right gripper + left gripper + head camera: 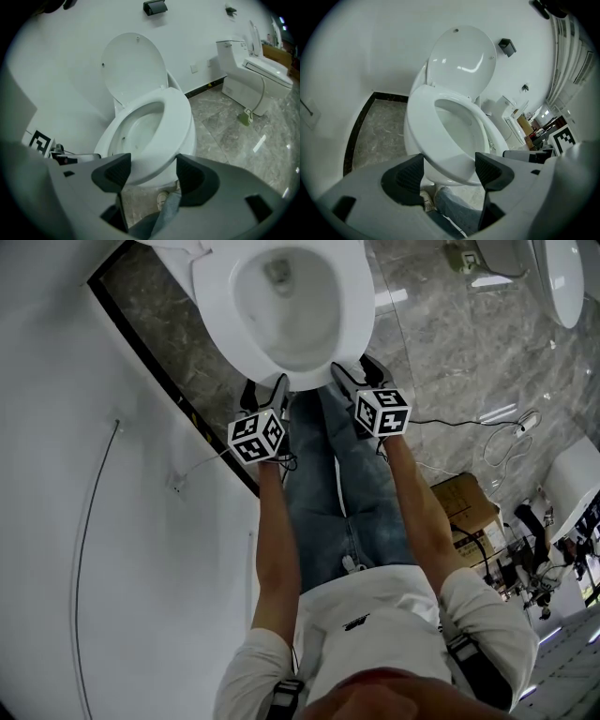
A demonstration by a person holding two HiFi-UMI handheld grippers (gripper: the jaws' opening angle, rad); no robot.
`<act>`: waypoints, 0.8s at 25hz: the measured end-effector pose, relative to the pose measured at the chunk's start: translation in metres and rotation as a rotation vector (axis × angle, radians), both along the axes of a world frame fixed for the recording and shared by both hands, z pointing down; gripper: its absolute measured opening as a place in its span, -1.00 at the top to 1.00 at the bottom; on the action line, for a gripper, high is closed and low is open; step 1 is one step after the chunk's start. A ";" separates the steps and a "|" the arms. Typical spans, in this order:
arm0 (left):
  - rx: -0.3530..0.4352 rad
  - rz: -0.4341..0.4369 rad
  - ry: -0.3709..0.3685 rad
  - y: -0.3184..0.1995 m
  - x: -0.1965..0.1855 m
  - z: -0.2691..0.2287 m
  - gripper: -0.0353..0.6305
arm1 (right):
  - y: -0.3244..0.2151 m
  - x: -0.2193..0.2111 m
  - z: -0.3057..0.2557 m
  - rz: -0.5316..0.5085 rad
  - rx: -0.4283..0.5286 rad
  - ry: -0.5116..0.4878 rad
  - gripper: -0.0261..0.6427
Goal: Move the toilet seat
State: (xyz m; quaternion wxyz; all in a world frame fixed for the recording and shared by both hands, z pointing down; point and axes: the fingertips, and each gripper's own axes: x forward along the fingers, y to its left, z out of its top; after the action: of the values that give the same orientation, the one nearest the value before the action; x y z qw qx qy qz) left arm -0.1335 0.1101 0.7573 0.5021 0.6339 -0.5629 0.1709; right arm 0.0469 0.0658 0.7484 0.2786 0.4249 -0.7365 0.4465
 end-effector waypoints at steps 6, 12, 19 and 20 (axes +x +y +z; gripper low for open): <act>0.047 -0.024 0.019 -0.006 0.000 -0.029 -0.10 | -0.007 0.000 -0.030 0.035 0.038 -0.028 -0.01; 0.086 -0.049 0.035 -0.012 -0.003 -0.053 -0.10 | -0.013 -0.002 -0.055 0.059 0.066 -0.049 -0.01; 0.134 -0.074 0.051 -0.021 -0.005 -0.076 -0.10 | -0.022 -0.003 -0.079 0.090 0.089 -0.077 -0.01; 0.138 -0.079 0.052 -0.022 -0.006 -0.079 -0.10 | -0.023 -0.004 -0.082 0.094 0.092 -0.081 -0.01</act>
State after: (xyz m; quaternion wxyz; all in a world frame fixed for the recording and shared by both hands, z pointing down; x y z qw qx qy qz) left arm -0.1392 0.0880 0.6779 0.4781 0.6485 -0.5846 0.0952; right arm 0.0433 0.0427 0.6660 0.2074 0.4532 -0.7461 0.4415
